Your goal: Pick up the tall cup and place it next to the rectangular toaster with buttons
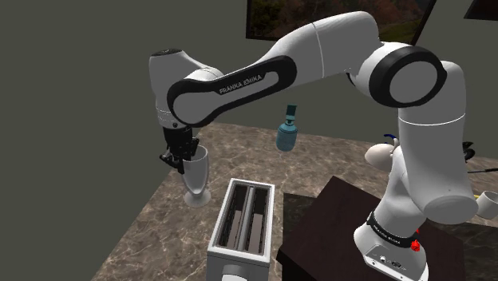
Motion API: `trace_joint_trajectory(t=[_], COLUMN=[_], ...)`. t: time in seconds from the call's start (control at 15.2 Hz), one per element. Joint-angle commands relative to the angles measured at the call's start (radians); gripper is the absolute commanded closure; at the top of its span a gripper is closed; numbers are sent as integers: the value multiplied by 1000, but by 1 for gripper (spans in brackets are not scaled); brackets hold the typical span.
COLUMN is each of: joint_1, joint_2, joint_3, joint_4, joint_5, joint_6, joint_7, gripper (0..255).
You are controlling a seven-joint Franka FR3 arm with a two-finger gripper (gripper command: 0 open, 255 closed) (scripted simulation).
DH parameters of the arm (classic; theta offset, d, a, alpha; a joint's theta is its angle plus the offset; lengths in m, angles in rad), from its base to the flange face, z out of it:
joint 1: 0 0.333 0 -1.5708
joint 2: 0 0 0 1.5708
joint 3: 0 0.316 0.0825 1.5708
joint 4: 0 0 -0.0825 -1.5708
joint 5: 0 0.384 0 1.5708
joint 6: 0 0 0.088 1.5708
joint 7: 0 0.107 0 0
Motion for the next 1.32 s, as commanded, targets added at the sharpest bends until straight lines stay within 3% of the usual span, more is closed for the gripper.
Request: trace_joint_trajectory(t=[0.0, 1.25], joint_1=[0, 5], joint_2=[6, 112], joint_3=[0, -10], joint_4=[-18, -119], joint_5=[-1, -19], joint_6=[25, 231], joint_7=[1, 11], gripper=[255, 255])
